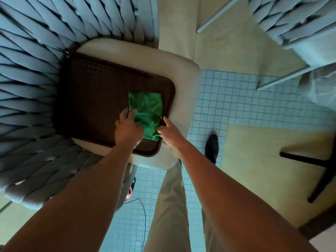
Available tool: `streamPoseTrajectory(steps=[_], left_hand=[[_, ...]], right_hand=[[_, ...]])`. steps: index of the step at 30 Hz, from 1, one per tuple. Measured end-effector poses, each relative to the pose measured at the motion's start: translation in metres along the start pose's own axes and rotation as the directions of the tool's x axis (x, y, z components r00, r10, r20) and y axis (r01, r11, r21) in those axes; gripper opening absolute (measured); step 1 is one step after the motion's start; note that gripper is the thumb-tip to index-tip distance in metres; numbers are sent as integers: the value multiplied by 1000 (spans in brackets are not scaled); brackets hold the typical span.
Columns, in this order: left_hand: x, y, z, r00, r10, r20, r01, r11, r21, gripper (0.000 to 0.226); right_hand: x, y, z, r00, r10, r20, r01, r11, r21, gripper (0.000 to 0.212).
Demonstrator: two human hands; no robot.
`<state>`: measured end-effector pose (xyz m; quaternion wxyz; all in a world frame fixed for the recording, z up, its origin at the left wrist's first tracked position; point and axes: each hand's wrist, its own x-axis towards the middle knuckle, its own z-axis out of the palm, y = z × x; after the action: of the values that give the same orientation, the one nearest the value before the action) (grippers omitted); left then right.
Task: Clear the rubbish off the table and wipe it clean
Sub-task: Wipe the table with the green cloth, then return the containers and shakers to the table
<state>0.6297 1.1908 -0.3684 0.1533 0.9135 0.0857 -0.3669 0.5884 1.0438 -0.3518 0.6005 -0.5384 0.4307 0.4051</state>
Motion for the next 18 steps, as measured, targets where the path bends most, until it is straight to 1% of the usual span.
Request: streamPoseTrajectory(steps=[1,3,6,10,12,16,18], left_hand=[[-5,5,-1,1000,-11,1,11,999,30,63],[-17,20,-2,1000,13,9,-13,998,57,62],[-40,56,-6,996,63,57,-66,997,47,62],[-82,108,-1,968,210,137,-222,972,74,58],[-102,134,4,955,243,172,-257,964,67,58],[-144,186,16,923,310,227,-335,939,81,54],[-166,215,22,909,343,237,-378,918,123,52]], right_hand=[[-4,3,-5,1000,-3,5,3,1000,-20,62],[-13,8,-18,1000,-15,16,16,999,-48,58],[-35,11,-46,999,-36,-28,34,997,-72,51],[-70,19,-98,991,-86,-103,80,995,-65,40],[-86,27,-129,984,-109,-142,98,992,-83,34],[-130,41,-194,944,-174,-279,139,980,-142,37],[-159,49,-226,928,-209,-310,145,965,-217,40]])
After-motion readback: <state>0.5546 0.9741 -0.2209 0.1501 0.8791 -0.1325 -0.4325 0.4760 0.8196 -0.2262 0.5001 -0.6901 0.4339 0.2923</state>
